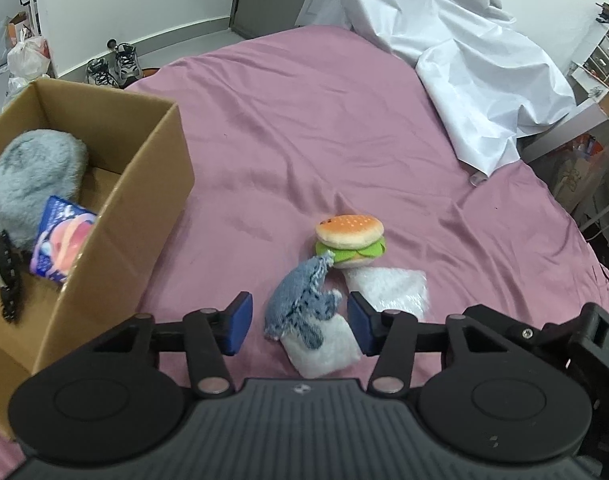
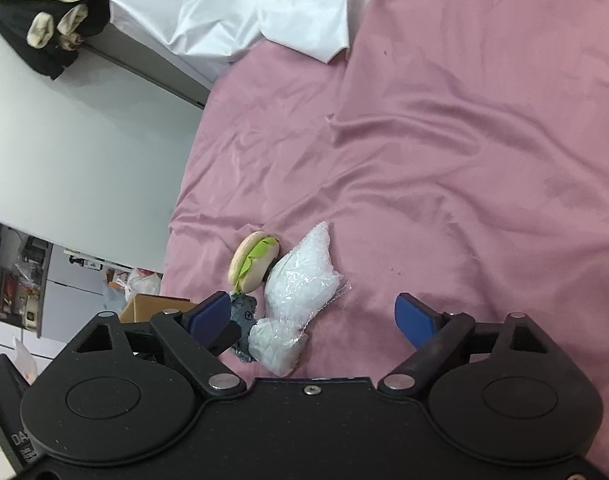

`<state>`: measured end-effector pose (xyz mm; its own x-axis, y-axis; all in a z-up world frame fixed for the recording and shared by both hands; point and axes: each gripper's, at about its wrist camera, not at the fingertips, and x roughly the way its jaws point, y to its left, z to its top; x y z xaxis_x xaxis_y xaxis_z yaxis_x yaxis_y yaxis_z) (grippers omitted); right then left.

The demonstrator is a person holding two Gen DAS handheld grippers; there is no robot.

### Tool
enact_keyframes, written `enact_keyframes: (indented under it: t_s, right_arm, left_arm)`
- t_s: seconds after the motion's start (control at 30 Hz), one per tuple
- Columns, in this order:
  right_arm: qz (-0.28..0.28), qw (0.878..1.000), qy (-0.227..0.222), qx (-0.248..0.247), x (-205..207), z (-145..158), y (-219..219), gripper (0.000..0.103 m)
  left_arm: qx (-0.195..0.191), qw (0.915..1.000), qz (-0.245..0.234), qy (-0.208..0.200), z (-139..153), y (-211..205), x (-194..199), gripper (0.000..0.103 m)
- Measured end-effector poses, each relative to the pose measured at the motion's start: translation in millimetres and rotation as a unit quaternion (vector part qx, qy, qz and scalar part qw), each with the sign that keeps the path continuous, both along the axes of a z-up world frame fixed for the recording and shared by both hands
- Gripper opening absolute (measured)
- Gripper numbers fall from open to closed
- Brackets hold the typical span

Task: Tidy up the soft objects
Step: 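Grasp the blue knitted toy with the left gripper while the right grasps the clear plastic bag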

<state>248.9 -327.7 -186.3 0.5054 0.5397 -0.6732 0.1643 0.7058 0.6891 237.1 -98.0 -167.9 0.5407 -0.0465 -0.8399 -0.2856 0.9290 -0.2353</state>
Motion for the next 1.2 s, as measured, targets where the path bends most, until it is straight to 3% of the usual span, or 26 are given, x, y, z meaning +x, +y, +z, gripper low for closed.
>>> enact_keyframes:
  t_s: [0.3, 0.57, 0.63, 0.77, 0.8, 1.2]
  right_arm:
    - [0.0, 0.999, 0.035, 0.011, 20.4, -22.7, 11.2, 0.087]
    - [-0.003, 0.999, 0.03, 0.016, 32.7, -28.9, 24.8, 0.086]
    - [0.0, 1.0, 0.026, 0.012, 34.0, -28.2, 27.9, 0.082]
    - [-0.001, 1.0, 0.028, 0.003, 36.1, -30.0, 28.8, 0.043]
    - [-0.005, 0.999, 0.032, 0.007, 36.0, -31.6, 27.3, 0.04]
    - [-0.033, 0.999, 0.018, -0.016, 4.4, -14.7, 15.8, 0.033]
  left_arm:
    - [-0.01, 0.9997, 0.002, 0.02, -23.2, 2.4, 19.3, 0.035]
    - [-0.016, 0.9995, 0.002, 0.027, -27.6, 7.4, 25.0, 0.022]
    - [-0.018, 0.9995, 0.002, 0.028, -27.0, 8.1, 25.0, 0.021]
    - [-0.019, 0.9995, 0.003, 0.025, -23.0, 10.0, 22.9, 0.02]
    - [-0.019, 0.9995, 0.004, 0.024, -21.5, 10.1, 22.0, 0.019]
    - [-0.009, 0.9999, 0.008, -0.002, 12.4, 17.0, -4.1, 0.02]
